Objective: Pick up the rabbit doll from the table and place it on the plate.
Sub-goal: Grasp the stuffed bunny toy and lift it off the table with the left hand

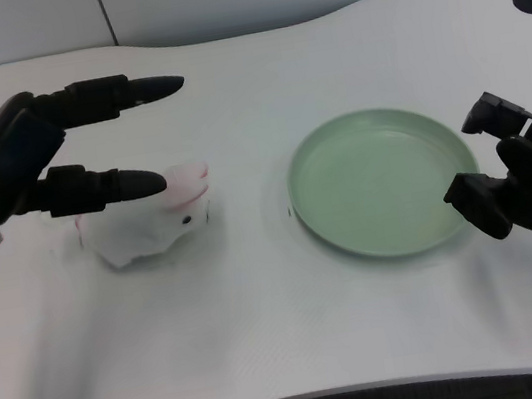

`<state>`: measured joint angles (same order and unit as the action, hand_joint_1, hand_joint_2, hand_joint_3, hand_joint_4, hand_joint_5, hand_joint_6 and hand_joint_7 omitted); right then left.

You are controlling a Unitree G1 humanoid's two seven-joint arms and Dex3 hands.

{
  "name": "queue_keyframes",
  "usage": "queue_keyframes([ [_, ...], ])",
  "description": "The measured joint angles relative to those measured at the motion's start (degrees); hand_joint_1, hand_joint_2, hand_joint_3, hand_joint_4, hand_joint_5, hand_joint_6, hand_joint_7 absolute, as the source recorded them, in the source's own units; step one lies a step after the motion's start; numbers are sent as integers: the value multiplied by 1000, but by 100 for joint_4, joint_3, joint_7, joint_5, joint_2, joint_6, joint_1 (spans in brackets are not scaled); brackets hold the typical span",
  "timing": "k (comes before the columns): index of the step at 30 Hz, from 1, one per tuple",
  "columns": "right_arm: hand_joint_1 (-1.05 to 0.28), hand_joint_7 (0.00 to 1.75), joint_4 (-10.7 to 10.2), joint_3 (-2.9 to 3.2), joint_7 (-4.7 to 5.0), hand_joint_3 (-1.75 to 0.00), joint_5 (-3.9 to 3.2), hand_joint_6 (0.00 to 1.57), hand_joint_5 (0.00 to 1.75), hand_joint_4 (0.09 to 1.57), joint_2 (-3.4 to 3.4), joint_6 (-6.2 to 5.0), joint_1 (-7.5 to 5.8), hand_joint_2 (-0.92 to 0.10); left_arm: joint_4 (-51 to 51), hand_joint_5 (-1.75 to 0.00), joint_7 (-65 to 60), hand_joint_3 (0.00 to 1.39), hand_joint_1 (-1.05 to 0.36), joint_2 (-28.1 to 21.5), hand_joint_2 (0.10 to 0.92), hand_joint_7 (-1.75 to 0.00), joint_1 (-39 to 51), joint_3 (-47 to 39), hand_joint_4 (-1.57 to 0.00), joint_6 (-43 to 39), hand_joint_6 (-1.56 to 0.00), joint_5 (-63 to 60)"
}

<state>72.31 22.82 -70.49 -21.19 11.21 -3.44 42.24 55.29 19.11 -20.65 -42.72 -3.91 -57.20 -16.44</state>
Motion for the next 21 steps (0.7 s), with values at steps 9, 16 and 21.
queue_keyframes([
  [9,-567,1746,-4,-25,21,-39,1,767,1746,1024,-12,-7,0,-920,1804,0,-2432,8,-890,149,845,0,-1016,1581,-263,1605,-328,-1775],
  [16,-571,1746,-10,-41,19,-47,-2,760,1746,1023,-16,-33,0,-920,2105,-17,-2587,3,-913,310,854,-1,-1203,2186,-251,2436,-296,-2057],
  [21,-572,1746,-14,-41,19,-45,-2,765,1746,1022,-16,-64,0,-921,2138,-14,-2625,1,-911,329,854,-1,-1203,2345,-256,2529,-296,-2094],
])
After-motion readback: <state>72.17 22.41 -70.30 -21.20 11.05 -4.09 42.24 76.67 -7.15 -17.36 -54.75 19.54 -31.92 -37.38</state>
